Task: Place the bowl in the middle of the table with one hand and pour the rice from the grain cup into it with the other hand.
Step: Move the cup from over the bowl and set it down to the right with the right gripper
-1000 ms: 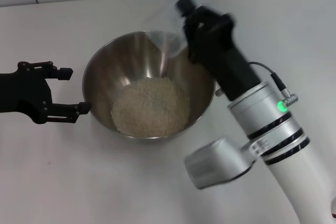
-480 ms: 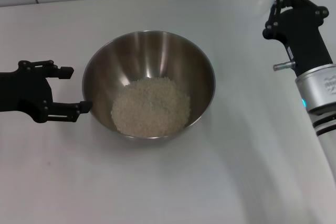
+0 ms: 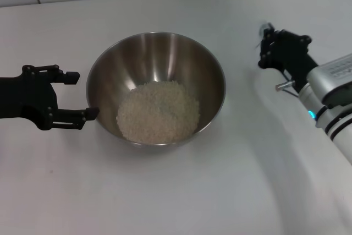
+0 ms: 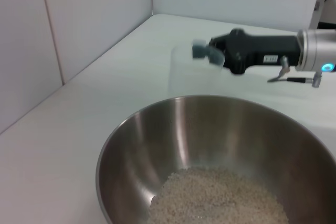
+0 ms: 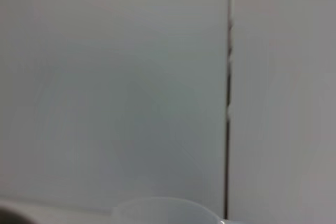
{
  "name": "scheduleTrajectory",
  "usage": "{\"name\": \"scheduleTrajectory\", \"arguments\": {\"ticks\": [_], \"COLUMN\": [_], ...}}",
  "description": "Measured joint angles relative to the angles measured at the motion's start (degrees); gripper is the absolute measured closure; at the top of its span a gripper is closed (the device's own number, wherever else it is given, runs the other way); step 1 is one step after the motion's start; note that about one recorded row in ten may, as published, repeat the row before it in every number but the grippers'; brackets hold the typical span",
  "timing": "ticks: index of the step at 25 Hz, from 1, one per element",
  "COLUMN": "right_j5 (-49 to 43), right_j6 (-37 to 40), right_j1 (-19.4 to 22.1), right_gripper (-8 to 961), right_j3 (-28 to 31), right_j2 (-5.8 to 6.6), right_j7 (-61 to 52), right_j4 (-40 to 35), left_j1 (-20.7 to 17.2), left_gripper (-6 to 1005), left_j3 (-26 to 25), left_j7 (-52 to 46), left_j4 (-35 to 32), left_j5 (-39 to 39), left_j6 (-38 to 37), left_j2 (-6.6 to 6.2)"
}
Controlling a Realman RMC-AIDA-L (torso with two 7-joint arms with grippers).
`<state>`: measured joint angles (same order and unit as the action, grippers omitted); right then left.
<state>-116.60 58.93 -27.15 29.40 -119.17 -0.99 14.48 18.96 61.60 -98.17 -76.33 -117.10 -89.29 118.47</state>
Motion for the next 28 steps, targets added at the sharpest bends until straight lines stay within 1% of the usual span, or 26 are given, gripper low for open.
{"name": "scheduleTrajectory", "arguments": {"ticks": [5, 8, 12, 15, 16, 19, 20, 21, 24, 25, 26, 28], "right_j5": [-0.2, -0.3, -0.3, -0.3, -0.3, -0.3, -0.3, -0.3, -0.3, -0.3, -0.3, -0.3], "right_j6": [-2.6, -2.9, -2.9, -3.0, -3.0, -2.9, -2.7, -2.7, -2.1, -1.3, -1.3, 1.3], "right_j1": [-1.4, -1.5, -1.3, -0.2, -0.2, 1.2, 2.4, 2.4, 4.9, 6.7, 6.7, 8.9], "right_gripper": [954, 953, 953, 953, 915, 800, 761, 722, 604, 565, 526, 448], "right_j3": [-2.6, -2.9, -3.0, -3.2, -3.2, -3.9, -4.3, -4.3, -4.5, -4.6, -4.6, -5.2], "right_j2": [-0.05, -0.14, -0.22, -0.33, -0.33, -0.34, -0.30, -0.30, -0.14, 0.00, 0.00, 0.19], "right_j7": [-1.9, -2.2, -2.3, -2.4, -2.4, -2.4, -2.5, -2.5, -2.5, -2.5, -2.5, -3.1], "right_j4": [-1.1, -1.0, -0.7, -0.5, -0.5, 0.1, 0.8, 0.8, 2.0, 2.4, 2.4, 2.5], "left_j1": [0.0, 0.0, 0.0, 0.0, 0.0, 0.0, 0.0, 0.0, 0.1, 0.1, 0.1, 0.1], "left_gripper": [136, 136, 136, 135, 135, 135, 135, 135, 136, 136, 136, 136], "left_j3": [0.0, 0.0, 0.0, 0.0, 0.0, 0.0, 0.0, 0.0, 0.0, 0.0, 0.0, 0.0], "left_j7": [0.0, 0.0, 0.0, 0.0, 0.0, 0.0, 0.0, 0.0, 0.0, 0.0, 0.0, 0.0], "left_j4": [0.1, 0.1, 0.1, 0.1, 0.1, 0.3, 0.6, 0.6, 0.6, 0.7, 0.7, 0.7], "left_j5": [0.0, 0.0, 0.0, 0.0, 0.0, 0.0, 0.0, 0.0, 0.0, 0.0, 0.0, 0.0], "left_j6": [0.0, -0.1, -0.2, -0.3, -0.3, -0.1, -0.1, -0.1, -0.1, -0.1, -0.1, -0.1], "left_j2": [0.00, 0.00, 0.00, -0.05, -0.05, -0.07, -0.12, -0.12, -0.15, -0.16, -0.16, -0.16]}}
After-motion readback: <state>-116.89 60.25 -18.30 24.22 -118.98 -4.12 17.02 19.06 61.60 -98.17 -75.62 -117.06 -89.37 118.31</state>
